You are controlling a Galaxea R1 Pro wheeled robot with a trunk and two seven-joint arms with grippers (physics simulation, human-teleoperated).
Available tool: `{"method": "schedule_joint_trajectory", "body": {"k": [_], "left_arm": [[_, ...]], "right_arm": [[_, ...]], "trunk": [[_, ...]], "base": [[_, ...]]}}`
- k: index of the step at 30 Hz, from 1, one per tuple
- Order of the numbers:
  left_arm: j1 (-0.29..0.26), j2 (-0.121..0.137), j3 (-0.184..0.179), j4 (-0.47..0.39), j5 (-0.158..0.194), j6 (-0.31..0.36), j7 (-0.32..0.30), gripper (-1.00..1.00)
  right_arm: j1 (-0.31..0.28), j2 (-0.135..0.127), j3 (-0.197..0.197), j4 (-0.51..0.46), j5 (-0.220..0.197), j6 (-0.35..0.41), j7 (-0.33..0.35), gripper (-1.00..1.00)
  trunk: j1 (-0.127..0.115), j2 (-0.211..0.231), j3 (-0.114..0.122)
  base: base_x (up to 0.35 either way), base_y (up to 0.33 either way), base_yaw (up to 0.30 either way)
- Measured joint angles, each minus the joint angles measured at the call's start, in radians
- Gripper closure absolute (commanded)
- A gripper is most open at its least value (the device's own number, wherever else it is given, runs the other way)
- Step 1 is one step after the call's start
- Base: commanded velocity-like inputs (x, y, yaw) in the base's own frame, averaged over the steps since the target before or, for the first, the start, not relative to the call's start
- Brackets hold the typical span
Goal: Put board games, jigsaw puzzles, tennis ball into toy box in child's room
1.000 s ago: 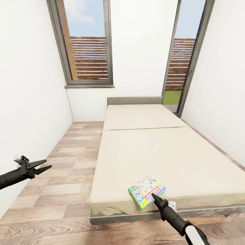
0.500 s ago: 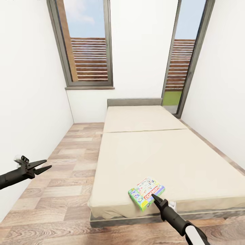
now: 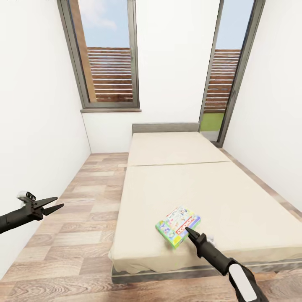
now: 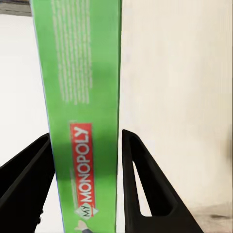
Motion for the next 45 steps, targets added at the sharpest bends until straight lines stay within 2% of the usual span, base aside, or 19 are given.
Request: {"method": "schedule_joint_trajectory", "body": {"k": [4,7,12,14,15,17,21,23,24,25,45], "left_arm": [[0.000,0.001,0.000,0.000,0.000,-0.001,0.000,-1.00],[0.000,0.000,0.001,0.000,0.000,0.000,0.000,-1.00],[0.000,0.000,0.004,0.000,-0.002,0.003,0.000,-1.00],[0.000,0.000,0.004,0.000,-0.002,0.003,0.000,-1.00],[0.000,0.000,0.005,0.000,-0.003,0.003,0.000,-1.00],[0.000,0.000,0.005,0.000,-0.002,0.007,0.000,-1.00],[0.000,0.000,0.004,0.000,-0.003,0.053,0.000,-1.00],[0.000,0.000,0.003,-0.003,-0.005,0.087,0.000,-1.00],[-0.001,0.002,0.003,-0.007,-0.008,0.129,0.000,-1.00],[-0.001,0.002,0.003,-0.007,-0.008,0.135,0.000,-1.00],[-0.006,0.005,0.001,-0.018,-0.012,0.142,0.003,-1.00]], "right_arm": [[-0.013,0.003,0.035,-0.116,-0.003,0.056,-0.005,1.00],[-0.016,0.003,0.061,-0.195,-0.006,0.070,0.001,1.00],[-0.007,-0.005,0.078,-0.257,-0.007,0.074,0.038,1.00],[-0.004,-0.005,0.078,-0.264,-0.004,0.072,0.065,1.00],[-0.002,-0.005,0.078,-0.272,-0.010,0.072,0.108,1.00],[0.002,-0.010,0.074,-0.278,-0.001,0.067,0.149,1.00],[0.004,-0.013,0.071,-0.275,0.001,0.065,0.176,1.00],[0.004,-0.014,0.070,-0.273,-0.001,0.066,0.181,1.00],[0.004,-0.013,0.072,-0.277,0.001,0.066,0.182,1.00],[0.005,-0.012,0.071,-0.278,0.001,0.065,0.183,1.00],[0.005,0.000,0.076,-0.274,0.010,0.057,0.176,1.00]], "trunk": [[-0.015,0.028,0.013],[-0.027,0.049,0.022],[-0.046,0.084,0.038],[-0.054,0.098,0.044],[-0.058,0.105,0.047],[-0.061,0.112,0.050],[-0.061,0.112,0.050],[-0.065,0.119,0.053],[-0.069,0.126,0.056],[-0.073,0.133,0.059],[-0.150,0.273,0.122]], "base": [[0.000,0.000,0.000],[0.000,0.000,0.000],[0.000,0.000,0.000],[0.000,0.000,0.000],[0.000,0.000,0.000],[0.000,0.000,0.000],[0.000,0.000,0.000],[0.000,0.000,0.000],[0.000,0.000,0.000],[0.000,0.000,0.000],[0.000,0.000,0.000]]}}
